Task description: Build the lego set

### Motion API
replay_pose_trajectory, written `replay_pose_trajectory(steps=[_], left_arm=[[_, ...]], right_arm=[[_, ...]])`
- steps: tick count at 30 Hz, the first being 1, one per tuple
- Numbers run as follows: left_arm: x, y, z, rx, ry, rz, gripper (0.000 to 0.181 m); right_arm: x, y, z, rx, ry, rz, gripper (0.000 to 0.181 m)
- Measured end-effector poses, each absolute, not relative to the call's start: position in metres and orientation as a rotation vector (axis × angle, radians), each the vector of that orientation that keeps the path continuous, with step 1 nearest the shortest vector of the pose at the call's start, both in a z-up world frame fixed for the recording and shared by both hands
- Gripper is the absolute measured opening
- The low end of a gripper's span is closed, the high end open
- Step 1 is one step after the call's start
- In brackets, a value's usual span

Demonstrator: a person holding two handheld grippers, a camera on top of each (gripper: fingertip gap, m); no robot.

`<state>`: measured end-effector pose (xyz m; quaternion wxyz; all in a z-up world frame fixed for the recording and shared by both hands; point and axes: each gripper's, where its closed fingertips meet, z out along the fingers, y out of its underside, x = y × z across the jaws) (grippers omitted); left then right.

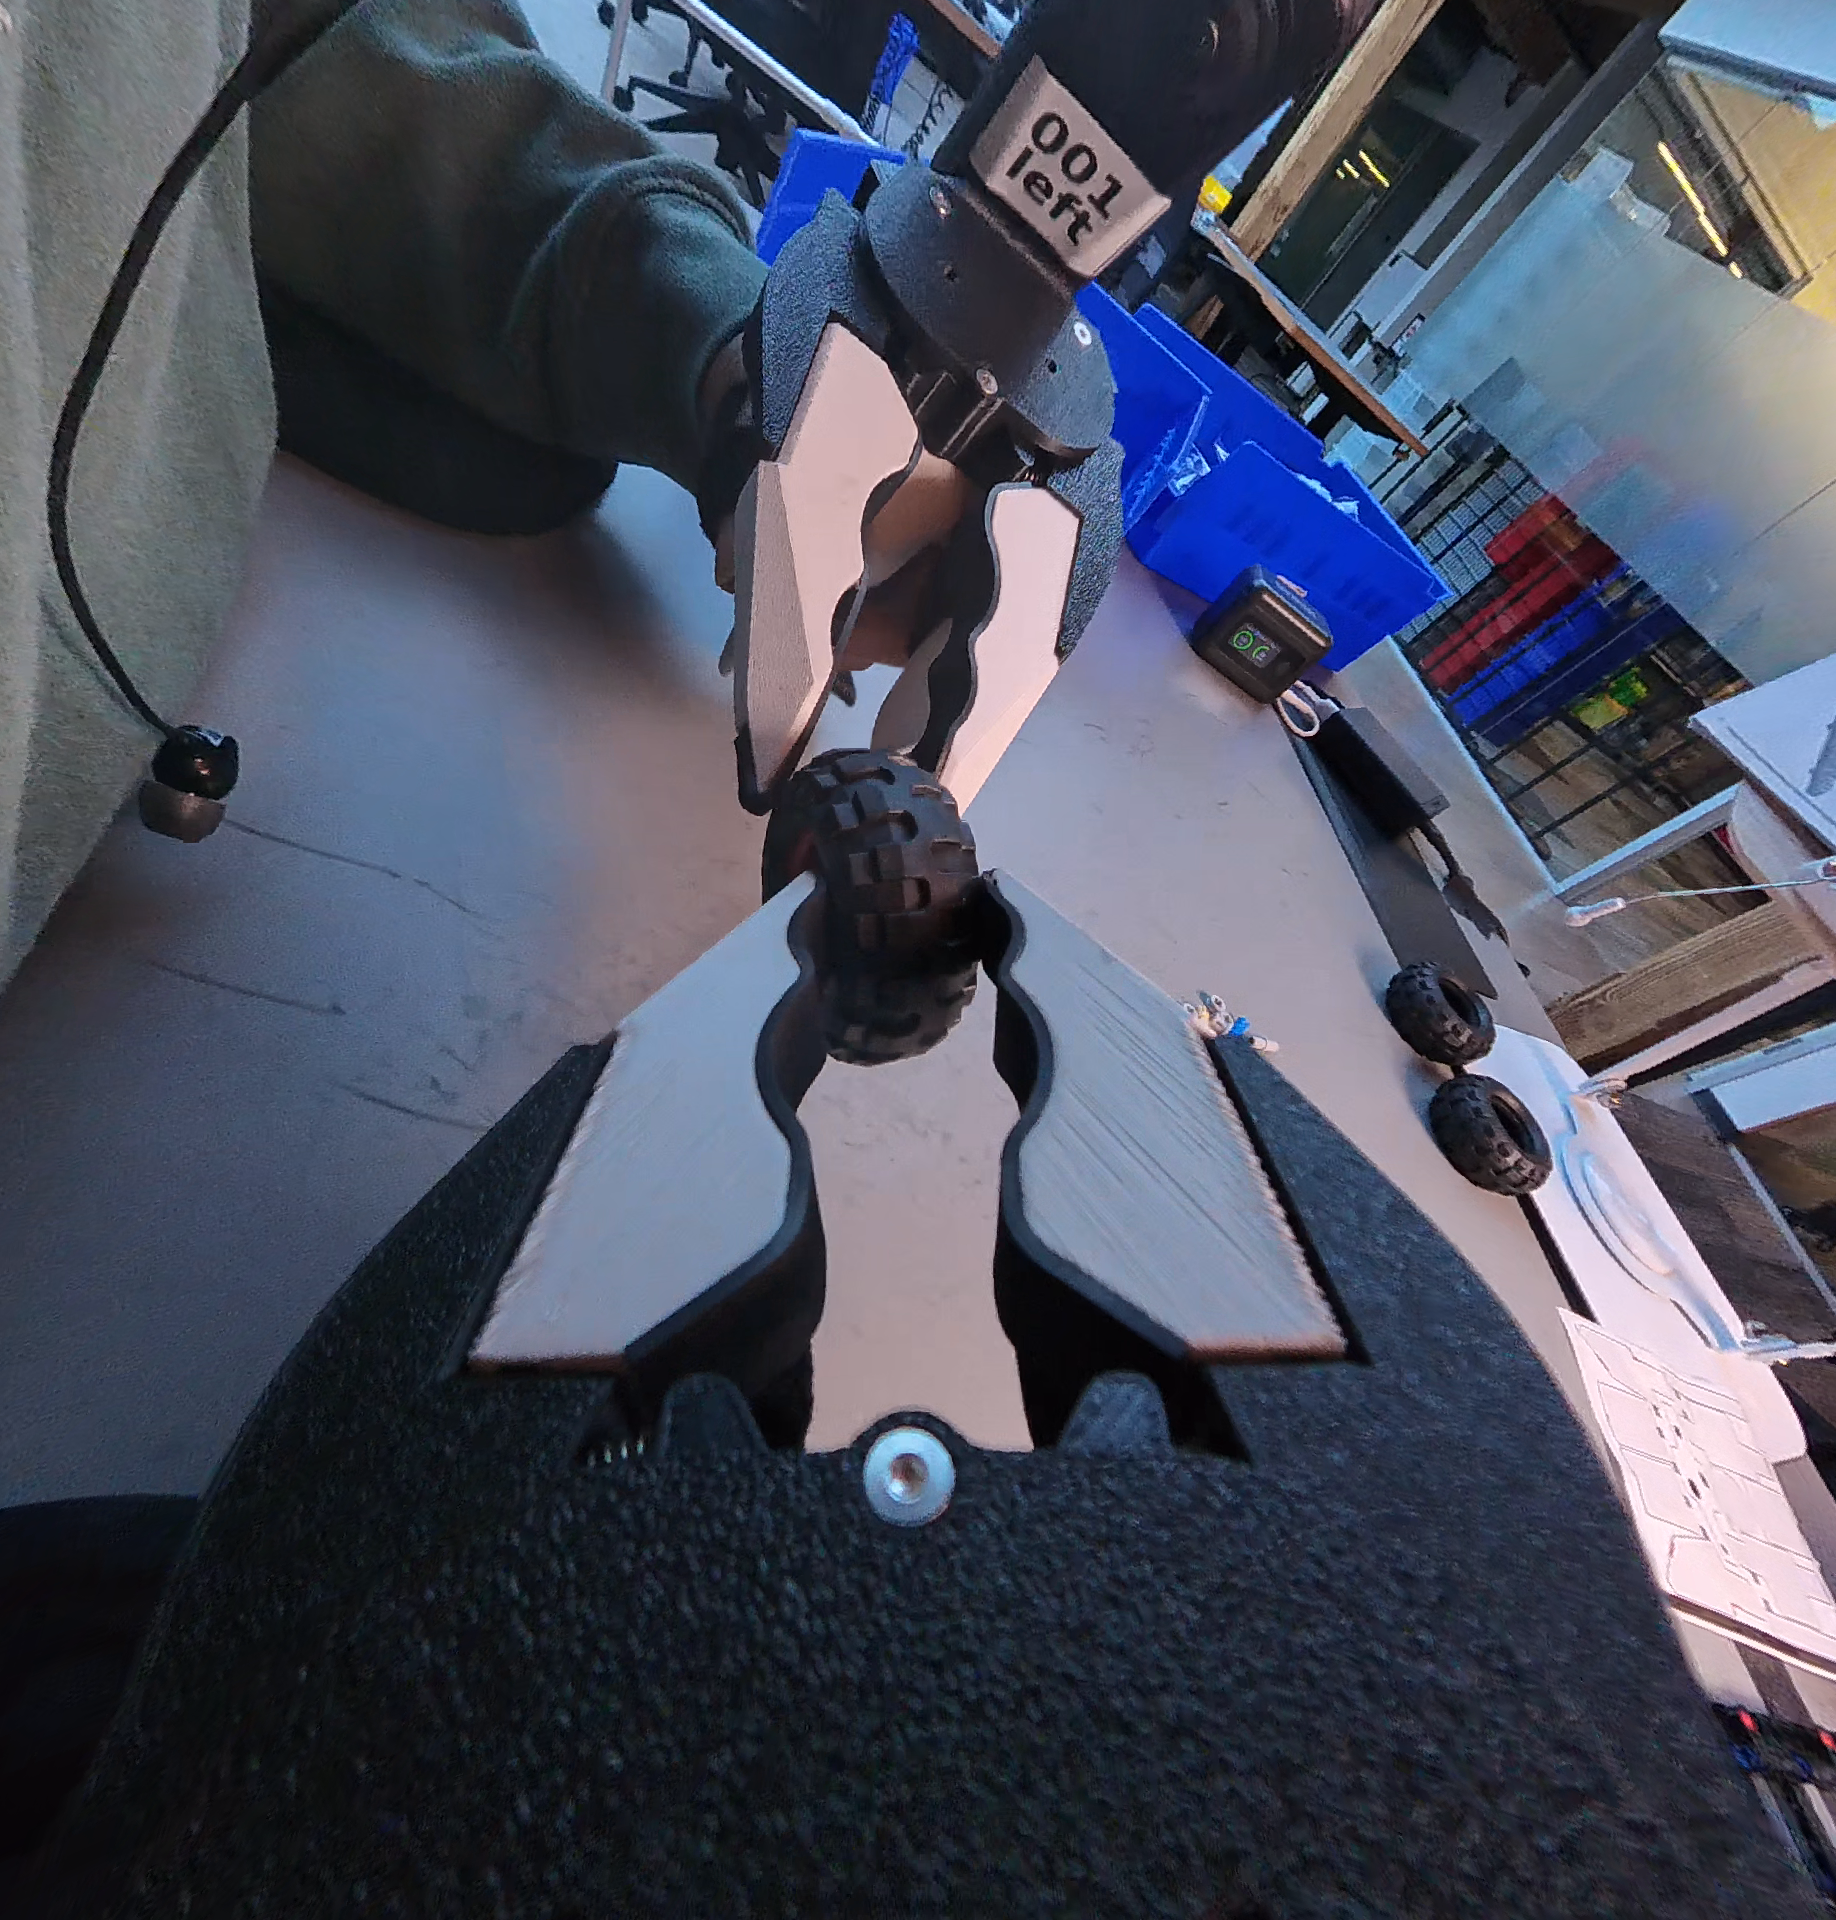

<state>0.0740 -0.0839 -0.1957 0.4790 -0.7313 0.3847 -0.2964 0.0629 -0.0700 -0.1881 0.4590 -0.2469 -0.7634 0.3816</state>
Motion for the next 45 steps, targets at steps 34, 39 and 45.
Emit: replay_pose_trajectory(steps=[34, 39, 45], left_arm=[[0.041, -0.041, -0.231, -2.065, 0.624, -0.367, 0.004], [0.036, -0.036, -0.236, -2.092, 0.604, -0.389, 0.004], [0.031, -0.032, -0.238, -2.107, 0.555, -0.464, 0.005]], right_arm=[[0.027, -0.017, -0.245, -1.685, -1.597, 0.875, 0.024], [0.023, -0.011, -0.251, -1.753, -1.54, 0.76, 0.024], [0.018, -0.005, -0.252, -1.766, -1.503, 0.649, 0.024]])
